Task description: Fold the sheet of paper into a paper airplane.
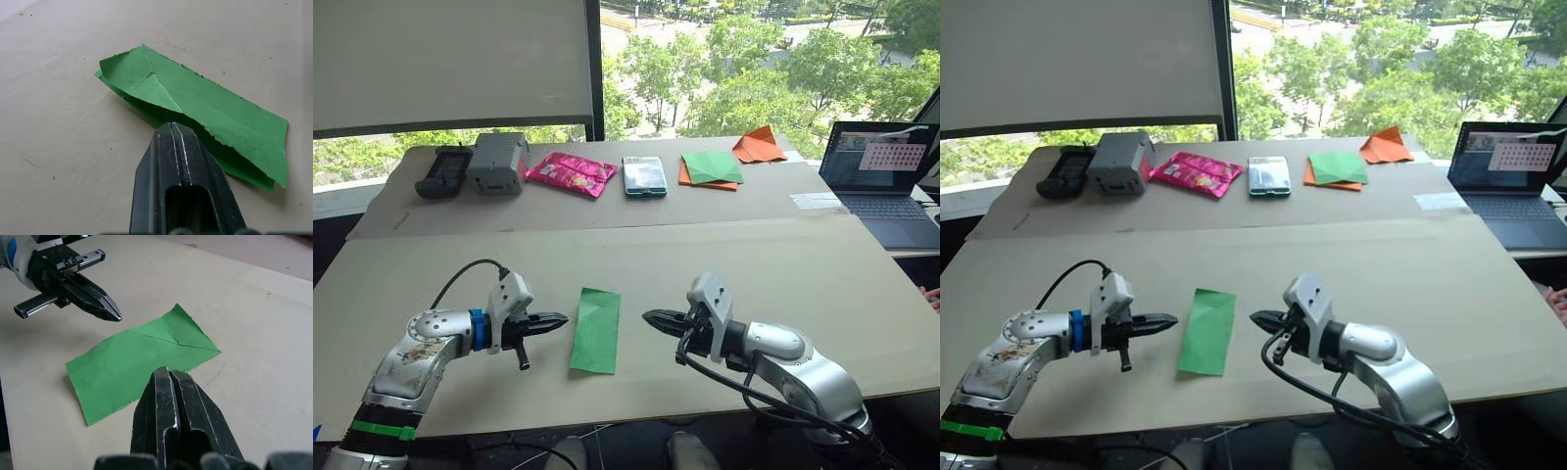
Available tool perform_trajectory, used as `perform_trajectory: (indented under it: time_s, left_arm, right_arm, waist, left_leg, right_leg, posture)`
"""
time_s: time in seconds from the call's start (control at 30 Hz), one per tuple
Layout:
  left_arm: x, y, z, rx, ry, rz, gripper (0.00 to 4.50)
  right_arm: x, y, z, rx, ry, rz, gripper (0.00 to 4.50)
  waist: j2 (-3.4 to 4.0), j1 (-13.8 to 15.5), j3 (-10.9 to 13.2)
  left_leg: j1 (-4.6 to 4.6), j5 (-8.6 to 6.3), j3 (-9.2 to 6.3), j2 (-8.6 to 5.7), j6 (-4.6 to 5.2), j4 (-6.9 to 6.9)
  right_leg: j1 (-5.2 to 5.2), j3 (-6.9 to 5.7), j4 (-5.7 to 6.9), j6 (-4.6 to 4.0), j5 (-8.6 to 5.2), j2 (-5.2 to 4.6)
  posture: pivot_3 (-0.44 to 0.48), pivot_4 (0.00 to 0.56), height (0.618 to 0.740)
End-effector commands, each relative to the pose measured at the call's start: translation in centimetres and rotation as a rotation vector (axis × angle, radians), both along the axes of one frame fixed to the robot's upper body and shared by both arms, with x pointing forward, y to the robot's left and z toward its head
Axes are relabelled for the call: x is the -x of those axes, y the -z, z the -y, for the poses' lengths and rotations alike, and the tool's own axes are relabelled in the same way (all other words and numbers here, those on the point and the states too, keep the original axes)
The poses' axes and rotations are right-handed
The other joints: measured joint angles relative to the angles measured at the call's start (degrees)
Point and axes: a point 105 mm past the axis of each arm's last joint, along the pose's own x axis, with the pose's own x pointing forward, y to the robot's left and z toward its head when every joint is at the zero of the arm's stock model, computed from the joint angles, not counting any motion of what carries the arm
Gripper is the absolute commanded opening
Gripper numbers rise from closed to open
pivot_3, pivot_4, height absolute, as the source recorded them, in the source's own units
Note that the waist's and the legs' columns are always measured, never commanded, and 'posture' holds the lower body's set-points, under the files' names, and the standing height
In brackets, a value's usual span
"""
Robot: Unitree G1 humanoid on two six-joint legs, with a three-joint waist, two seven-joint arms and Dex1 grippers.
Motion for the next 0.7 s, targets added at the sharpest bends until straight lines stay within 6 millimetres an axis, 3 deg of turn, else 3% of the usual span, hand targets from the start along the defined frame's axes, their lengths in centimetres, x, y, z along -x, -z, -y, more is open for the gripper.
perform_trajectory:
  time_s: [0.03, 0.17, 0.37, 0.53, 0.7]
  left_arm:
    - [-0.5, -0.3, 0.5, 0.002, 0.013, 0.044, 0.00]
    - [-0.7, 0.1, 1.4, 0.006, 0.041, 0.048, 0.00]
    - [-1.0, -1.2, 3.5, 0.073, 0.087, 0.069, 0.00]
    - [-1.1, -2.2, 5.8, 0.115, 0.152, 0.077, 0.00]
    - [-1.9, -1.3, 9.0, 0.116, 0.198, 0.081, 0.00]
  right_arm:
    - [0.4, -1.7, 0.0, -0.029, -0.008, 0.056, 0.08]
    - [0.5, -2.0, 0.1, -0.033, 0.001, 0.056, 0.08]
    - [0.8, -2.3, 0.1, -0.022, 0.007, 0.069, 0.08]
    - [0.8, -3.0, 0.1, -0.024, 0.012, 0.090, 0.08]
    - [0.4, -4.9, -0.7, -0.068, -0.006, 0.135, 0.08]
  waist:
    - [0.00, 0.0, 0.0]
    - [0.00, 0.1, 0.0]
    - [-0.01, 0.2, 0.0]
    - [-0.01, 0.3, 0.0]
    - [0.00, 0.3, 0.0]
  left_leg:
    - [0.00, 0.00, 0.00, 0.00, 0.00, 0.00]
    - [0.01, 0.00, 0.00, 0.01, 0.01, -0.01]
    - [0.01, 0.01, 0.00, 0.01, 0.01, 0.00]
    - [0.01, 0.01, 0.00, 0.00, 0.02, 0.01]
    - [0.02, 0.03, 0.00, -0.02, 0.04, 0.05]
  right_leg:
    - [0.00, 0.00, 0.00, 0.00, 0.00, 0.00]
    - [0.02, -0.01, 0.00, 0.00, 0.00, 0.03]
    - [0.08, 0.00, 0.00, 0.00, 0.00, 0.04]
    - [0.15, 0.00, 0.00, 0.01, 0.01, 0.04]
    - [0.19, 0.01, 0.00, 0.02, 0.01, 0.07]
  posture:
    - [0.000, 0.150, 0.732]
    - [0.000, 0.150, 0.732]
    - [0.000, 0.150, 0.732]
    - [0.000, 0.150, 0.732]
    - [0.000, 0.150, 0.732]
